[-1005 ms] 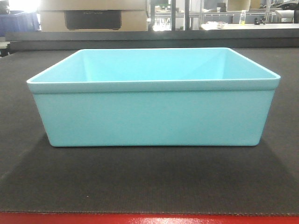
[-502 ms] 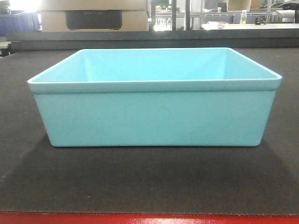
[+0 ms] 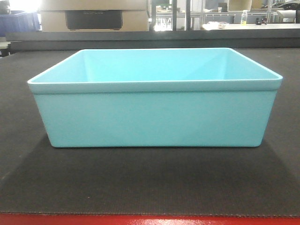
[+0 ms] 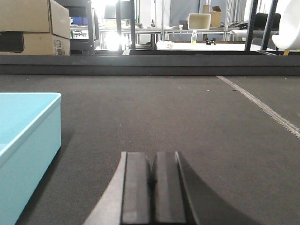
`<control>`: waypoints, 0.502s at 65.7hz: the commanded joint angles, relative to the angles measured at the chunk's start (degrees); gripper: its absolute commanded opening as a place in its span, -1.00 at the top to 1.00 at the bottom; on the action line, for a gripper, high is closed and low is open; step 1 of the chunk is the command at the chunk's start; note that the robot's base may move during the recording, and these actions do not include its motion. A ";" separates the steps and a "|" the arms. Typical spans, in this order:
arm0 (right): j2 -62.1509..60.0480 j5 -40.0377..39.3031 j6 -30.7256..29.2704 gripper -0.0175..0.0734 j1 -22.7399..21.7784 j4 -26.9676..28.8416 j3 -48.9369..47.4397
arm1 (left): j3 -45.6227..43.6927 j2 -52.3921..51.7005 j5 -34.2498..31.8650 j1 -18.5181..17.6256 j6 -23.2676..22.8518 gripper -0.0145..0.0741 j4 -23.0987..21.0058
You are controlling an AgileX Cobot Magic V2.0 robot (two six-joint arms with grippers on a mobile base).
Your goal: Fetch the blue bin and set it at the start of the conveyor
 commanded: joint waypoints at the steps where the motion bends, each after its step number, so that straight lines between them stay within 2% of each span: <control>1: -0.16 -0.57 -0.60 0.97 -0.17 -0.19 0.00 | -0.14 -0.27 -0.99 0.24 0.14 0.92 0.14; 33: -0.16 -0.57 -0.60 0.97 -0.17 -0.19 0.00 | -0.14 -0.27 -0.99 0.24 0.14 0.92 0.14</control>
